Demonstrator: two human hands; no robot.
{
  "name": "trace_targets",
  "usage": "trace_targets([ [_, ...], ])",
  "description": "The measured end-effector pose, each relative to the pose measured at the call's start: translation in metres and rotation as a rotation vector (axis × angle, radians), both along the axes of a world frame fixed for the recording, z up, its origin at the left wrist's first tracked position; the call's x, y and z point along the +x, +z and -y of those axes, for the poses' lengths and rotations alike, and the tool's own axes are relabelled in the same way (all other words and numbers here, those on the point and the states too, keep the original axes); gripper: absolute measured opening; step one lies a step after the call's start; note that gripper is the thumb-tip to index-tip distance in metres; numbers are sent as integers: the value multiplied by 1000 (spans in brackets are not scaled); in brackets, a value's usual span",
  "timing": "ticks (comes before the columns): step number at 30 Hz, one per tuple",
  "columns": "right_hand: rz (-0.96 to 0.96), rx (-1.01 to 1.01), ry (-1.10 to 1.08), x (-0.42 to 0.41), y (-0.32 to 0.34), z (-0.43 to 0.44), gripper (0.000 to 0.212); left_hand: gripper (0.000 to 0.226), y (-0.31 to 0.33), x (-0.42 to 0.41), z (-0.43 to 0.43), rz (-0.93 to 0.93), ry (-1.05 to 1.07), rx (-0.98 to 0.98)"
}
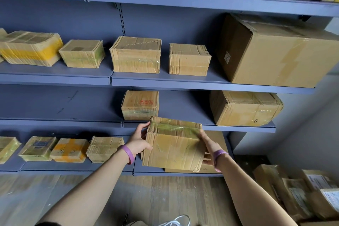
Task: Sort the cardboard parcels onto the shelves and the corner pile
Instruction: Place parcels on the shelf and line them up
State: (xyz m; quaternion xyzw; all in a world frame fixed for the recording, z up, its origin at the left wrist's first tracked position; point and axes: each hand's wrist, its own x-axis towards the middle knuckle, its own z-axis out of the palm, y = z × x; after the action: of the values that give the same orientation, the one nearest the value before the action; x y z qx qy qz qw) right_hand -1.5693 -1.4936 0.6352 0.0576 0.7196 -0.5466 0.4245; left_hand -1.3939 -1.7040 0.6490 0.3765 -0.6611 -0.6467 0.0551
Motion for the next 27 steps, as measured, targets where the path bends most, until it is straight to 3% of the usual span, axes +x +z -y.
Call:
trace_targets([
  [4,-27,-21,3,2,-4,-1,51,87,6,0,-2,-10,9,147],
  [8,-28,-92,16,4,-6,0,36,106,1,-5,3,-65,150,266],
  [10,-15,-158,30,3,-6,1,44,109,-6,-7,9,-76,179,295],
  [13,-33,-224,37,3,-2,0,79,107,-2,-9,7,-66,185,328],
  [15,-67,-227,62,3,-1,-1,90,101,2,-9,4,-42,177,286],
  [17,-73,-227,104,3,0,-3,86,79,-4,-10,5,-43,200,216],
  [19,-71,-228,133,2,-1,-4,86,33,-9,-10,5,-34,227,147],
  [20,-68,-228,136,2,-2,-4,90,20,-11,-10,4,-39,236,129],
  [25,-22,-233,40,2,-4,0,129,20,-10,-8,4,-60,215,101],
  [27,-11,-225,36,3,0,2,120,27,-9,-7,5,-46,180,71],
])
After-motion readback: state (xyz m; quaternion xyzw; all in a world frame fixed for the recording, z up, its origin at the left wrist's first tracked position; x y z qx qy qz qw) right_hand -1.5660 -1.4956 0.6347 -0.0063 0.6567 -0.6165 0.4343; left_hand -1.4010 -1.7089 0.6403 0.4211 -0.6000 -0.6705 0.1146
